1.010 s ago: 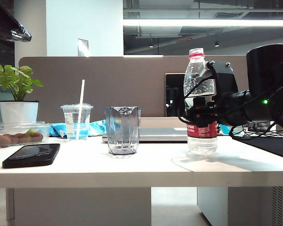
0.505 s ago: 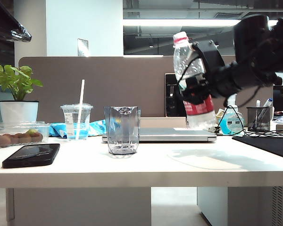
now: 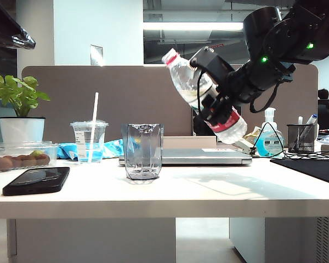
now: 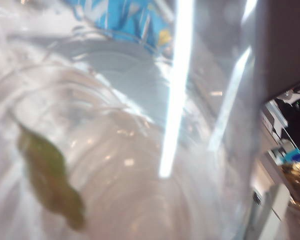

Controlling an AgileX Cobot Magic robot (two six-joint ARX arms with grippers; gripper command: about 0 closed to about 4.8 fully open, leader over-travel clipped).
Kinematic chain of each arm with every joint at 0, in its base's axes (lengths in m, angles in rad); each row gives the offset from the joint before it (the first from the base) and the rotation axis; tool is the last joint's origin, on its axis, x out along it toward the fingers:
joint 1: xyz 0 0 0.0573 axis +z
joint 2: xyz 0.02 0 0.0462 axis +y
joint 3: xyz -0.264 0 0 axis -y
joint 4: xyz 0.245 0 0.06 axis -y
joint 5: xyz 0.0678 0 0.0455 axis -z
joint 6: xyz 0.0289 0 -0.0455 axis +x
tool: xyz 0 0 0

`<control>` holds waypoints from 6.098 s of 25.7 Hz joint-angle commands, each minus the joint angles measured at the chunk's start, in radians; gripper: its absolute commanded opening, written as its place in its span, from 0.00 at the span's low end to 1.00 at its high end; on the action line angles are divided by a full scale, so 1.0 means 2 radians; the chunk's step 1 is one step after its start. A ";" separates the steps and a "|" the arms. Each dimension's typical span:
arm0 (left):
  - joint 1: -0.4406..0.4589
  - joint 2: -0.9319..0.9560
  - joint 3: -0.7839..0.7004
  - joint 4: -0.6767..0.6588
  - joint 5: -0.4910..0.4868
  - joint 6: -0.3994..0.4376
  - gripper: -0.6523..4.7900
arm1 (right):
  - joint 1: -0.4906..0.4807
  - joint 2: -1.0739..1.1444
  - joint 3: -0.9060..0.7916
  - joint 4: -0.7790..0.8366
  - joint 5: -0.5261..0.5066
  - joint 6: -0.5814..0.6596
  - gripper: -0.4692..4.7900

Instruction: Pick up the mineral water bottle on the table and pour water into the mug until it's half full.

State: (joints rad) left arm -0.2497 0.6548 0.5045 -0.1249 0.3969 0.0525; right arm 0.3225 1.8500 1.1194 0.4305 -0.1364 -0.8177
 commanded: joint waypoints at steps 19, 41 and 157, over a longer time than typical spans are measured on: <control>0.001 -0.001 0.003 0.001 0.000 0.013 0.11 | 0.010 -0.003 0.003 -0.007 0.082 -0.209 0.51; 0.001 -0.001 0.003 -0.001 0.000 0.013 0.11 | 0.031 0.016 0.059 -0.035 0.120 -0.312 0.51; 0.010 -0.241 0.003 -0.089 -0.079 0.026 0.11 | 0.042 -0.116 -0.340 0.363 0.058 0.403 1.00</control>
State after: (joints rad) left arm -0.2298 0.1978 0.5068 -0.2844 0.2417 0.1013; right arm 0.4042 1.6444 0.4599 1.1450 -0.0257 -0.0086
